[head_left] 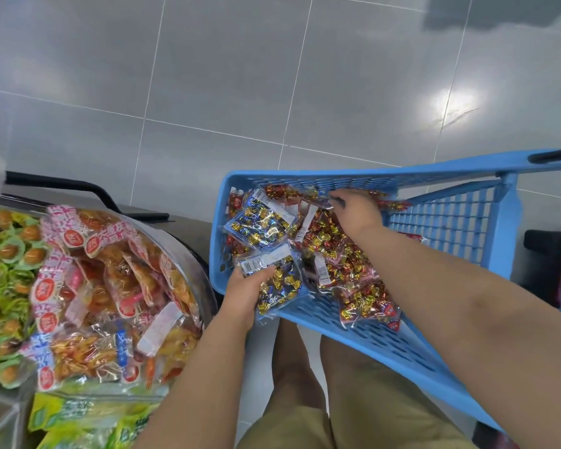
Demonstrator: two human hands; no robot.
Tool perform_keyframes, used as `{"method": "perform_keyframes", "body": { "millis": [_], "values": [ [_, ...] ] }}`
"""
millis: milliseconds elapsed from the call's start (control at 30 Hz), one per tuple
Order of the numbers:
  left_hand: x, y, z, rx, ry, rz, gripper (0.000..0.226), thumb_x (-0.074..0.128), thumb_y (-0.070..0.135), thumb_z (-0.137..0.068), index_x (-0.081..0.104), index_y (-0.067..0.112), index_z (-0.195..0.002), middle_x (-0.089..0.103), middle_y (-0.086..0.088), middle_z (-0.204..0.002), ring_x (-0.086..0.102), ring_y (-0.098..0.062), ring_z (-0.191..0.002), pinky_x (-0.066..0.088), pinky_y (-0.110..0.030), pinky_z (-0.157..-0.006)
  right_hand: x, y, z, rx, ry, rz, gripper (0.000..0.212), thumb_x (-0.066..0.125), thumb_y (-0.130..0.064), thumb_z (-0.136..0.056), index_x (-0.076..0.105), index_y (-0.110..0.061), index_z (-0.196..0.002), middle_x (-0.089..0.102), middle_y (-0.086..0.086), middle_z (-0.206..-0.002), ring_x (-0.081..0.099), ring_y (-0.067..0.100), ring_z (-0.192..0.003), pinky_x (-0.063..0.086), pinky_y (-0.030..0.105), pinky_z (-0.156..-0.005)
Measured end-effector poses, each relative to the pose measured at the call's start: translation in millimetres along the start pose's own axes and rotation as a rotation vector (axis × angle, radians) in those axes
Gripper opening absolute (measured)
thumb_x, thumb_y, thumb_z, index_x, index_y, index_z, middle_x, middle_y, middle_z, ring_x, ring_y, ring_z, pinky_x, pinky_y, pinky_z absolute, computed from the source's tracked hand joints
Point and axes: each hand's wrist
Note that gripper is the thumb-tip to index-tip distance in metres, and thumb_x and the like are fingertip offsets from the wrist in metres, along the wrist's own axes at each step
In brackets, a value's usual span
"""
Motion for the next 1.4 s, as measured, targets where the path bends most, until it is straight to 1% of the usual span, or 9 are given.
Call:
{"method": "perform_keyframes", "body": {
  "millis": [200,367,500,600,733,900,1067,1267,1400],
  "values": [
    [-5.5,6.9,2.1,0.02,0.012,0.024,0.046,0.07,0.01,-0.085,0.055,0.015,-0.128,0.067,-0.01,-0.12,0.064,-0.031,-0.108,0.048,-0.052,-0.098,-51.4,-5.1,54.5,-0.149,0.102,-0.419,0.022,0.063,-0.024,-0.089,0.068,-0.029,-0.11,0.066,-0.018,-0.102,0.055,-0.012,-0.093,0.035,-0.005,-0.078],
    [-7.6,17.1,11.0,0.04,-0.024,0.047,0.042,0.063,0.028,-0.091,0.054,0.016,-0.13,0.072,-0.005,-0.11,0.07,-0.024,-0.098,0.055,-0.044,-0.089,-62.3,-14.0,79.3,0.126,-0.419,-0.922,0.015,0.063,-0.014,-0.087,0.07,-0.027,-0.09,0.072,-0.005,-0.09,0.065,0.016,-0.091,0.055,0.02,-0.075],
    [-12.9,25.6,24.1,-0.01,-0.082,0.049,0.06,0.048,0.059,-0.084,0.056,0.019,-0.128,0.07,-0.006,-0.115,0.067,-0.025,-0.105,0.054,-0.044,-0.089,-42.3,-34.3,83.5,0.128,-0.729,-0.687,0.008,0.067,-0.021,-0.085,0.068,-0.023,-0.092,0.068,0.001,-0.098,0.067,0.018,-0.094,0.055,0.025,-0.08],
    [-22.8,22.6,34.2,0.088,-0.179,-0.058,0.046,0.071,0.032,-0.077,0.056,0.019,-0.118,0.076,-0.001,-0.096,0.073,-0.021,-0.087,0.058,-0.032,-0.062,-20.6,-56.0,87.1,0.123,-0.784,-0.661,0.008,0.071,-0.019,-0.082,0.067,-0.017,-0.089,0.067,0.001,-0.093,0.069,0.008,-0.079,0.056,0.019,-0.07],
    [-32.1,17.6,40.5,0.096,-0.136,-0.077,0.069,0.086,0.027,-0.05,0.058,0.018,-0.112,0.075,-0.005,-0.096,0.073,-0.027,-0.087,0.059,-0.042,-0.069,-5.4,-75.6,79.4,0.095,-0.707,-0.671,0.007,0.07,-0.023,-0.083,0.064,-0.019,-0.086,0.069,-0.009,-0.083,0.066,0.002,-0.075,0.055,0.019,-0.067],
    [-37.4,7.7,38.0,0.098,-0.049,-0.059,0.046,0.084,0.018,-0.069,0.059,0.022,-0.107,0.074,-0.008,-0.102,0.071,-0.031,-0.092,0.056,-0.051,-0.083,9.2,-84.5,35.7,0.161,-0.143,-0.599,0.039,0.069,-0.028,-0.083,0.055,-0.022,-0.119,0.058,-0.011,-0.109,0.055,0.01,-0.101,0.041,0.018,-0.077],
    [-33.4,8.2,46.5,0.14,0.006,0.058,0.049,0.084,0.016,-0.068,0.06,0.018,-0.11,0.075,-0.008,-0.1,0.072,-0.029,-0.089,0.058,-0.049,-0.077,36.3,-93.5,8.8,0.086,-0.343,-0.335,0.083,0.076,-0.03,-0.076,0.031,-0.014,-0.144,0.053,0.005,-0.131,0.053,0.017,-0.11,0.042,0.028,-0.091],
    [-34.0,4.1,60.9,0.211,0.103,0.138,0.045,0.08,0.011,-0.074,0.058,0.015,-0.114,0.072,-0.011,-0.108,0.07,-0.032,-0.095,0.055,-0.054,-0.085,50.1,-88.8,10.5,-0.056,-0.338,-0.019,0.073,0.075,-0.054,-0.068,0.054,-0.017,-0.127,0.059,0.005,-0.121,0.053,0.024,-0.109,0.043,0.032,-0.091],
    [-42.0,-2.2,70.1,0.215,0.134,0.153,0.062,0.086,0.024,-0.064,0.056,0.019,-0.119,0.072,-0.009,-0.109,0.07,-0.032,-0.097,0.053,-0.055,-0.088,50.1,-94.6,17.4,-0.013,-0.315,-0.203,0.049,0.075,-0.035,-0.076,0.051,-0.013,-0.113,0.059,0.01,-0.112,0.053,0.022,-0.092,0.045,0.034,-0.075]
  ]
}}
Point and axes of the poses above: each hand's wrist, its own z-axis away from the middle knuckle, its own x-axis out of the palm, y = z × x
